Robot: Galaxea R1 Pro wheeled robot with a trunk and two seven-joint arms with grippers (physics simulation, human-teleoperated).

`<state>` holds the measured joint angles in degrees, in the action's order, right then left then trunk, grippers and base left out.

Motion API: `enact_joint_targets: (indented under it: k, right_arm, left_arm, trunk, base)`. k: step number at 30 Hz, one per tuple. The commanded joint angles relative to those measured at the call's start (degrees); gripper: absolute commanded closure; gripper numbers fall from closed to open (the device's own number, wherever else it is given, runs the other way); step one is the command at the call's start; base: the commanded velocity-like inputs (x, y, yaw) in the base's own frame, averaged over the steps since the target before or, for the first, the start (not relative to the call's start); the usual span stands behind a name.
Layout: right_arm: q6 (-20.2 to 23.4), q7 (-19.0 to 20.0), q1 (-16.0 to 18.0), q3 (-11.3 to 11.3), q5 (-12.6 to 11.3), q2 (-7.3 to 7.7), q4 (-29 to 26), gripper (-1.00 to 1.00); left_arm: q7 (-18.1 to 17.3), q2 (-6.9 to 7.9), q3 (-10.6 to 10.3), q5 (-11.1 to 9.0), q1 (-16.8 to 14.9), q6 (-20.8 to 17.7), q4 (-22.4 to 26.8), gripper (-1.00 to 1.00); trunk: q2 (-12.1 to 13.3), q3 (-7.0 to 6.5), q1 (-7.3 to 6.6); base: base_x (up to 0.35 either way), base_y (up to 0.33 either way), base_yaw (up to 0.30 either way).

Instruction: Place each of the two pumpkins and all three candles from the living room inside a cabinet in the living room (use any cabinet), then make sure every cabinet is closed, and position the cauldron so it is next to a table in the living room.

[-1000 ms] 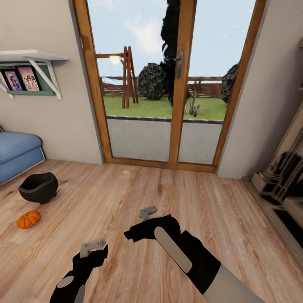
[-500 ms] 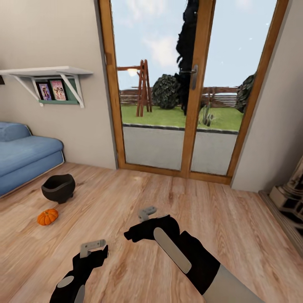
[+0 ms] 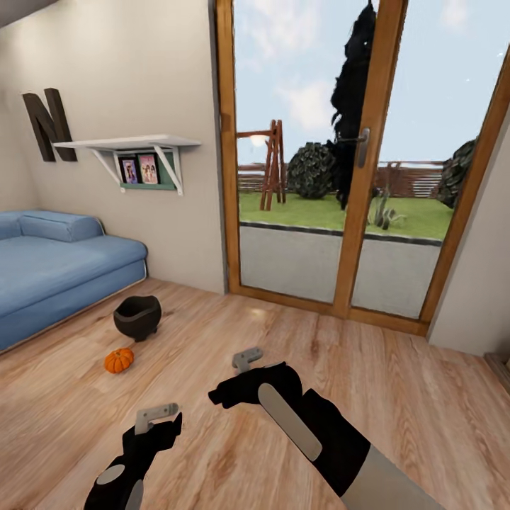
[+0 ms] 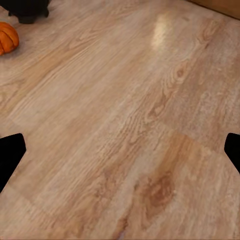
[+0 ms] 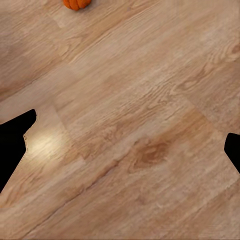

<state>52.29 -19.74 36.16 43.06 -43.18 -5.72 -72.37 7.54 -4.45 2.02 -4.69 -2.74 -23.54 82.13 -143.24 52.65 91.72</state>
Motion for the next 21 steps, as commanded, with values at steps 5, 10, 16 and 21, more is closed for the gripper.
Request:
enact_joint_targets:
  k: [5,10,16,21]
  right_arm:
    - [0.07,-0.51,0.05,0.1,-0.64,0.03,-0.06,-1.0]
    - [0.01,-2.0,0.22,-0.24,0.01,-0.15,3.6,-1.0]
    - [-0.05,-14.09,1.02,-0.57,0.94,-3.53,13.21,-1.0]
    - [-0.01,-16.91,1.21,-0.6,0.67,-4.14,15.19,-1.0]
  left_arm:
    - [0.32,-0.03,0.06,-0.34,-0.09,-0.28,-0.1,-1.0]
    - [2.03,-0.03,0.07,-0.23,-0.22,-0.34,-1.08,-1.0]
    - [4.21,-0.11,0.03,-0.31,-0.5,-0.37,-4.56,-1.0]
    - [4.48,-0.07,0.04,-0.5,-0.55,-0.37,-5.25,-1.0]
  trunk:
    - [0.21,-0.37,-0.16]
    - [0.21,-0.37,-0.16]
    - [0.21,-0.37,-0.16]
    - [0.21,-0.37,-0.16]
  base:
    - [0.0,0.0,0.203]
    - [0.0,0.0,0.04]
    - [0.0,0.0,0.005]
    - [0.0,0.0,0.0]
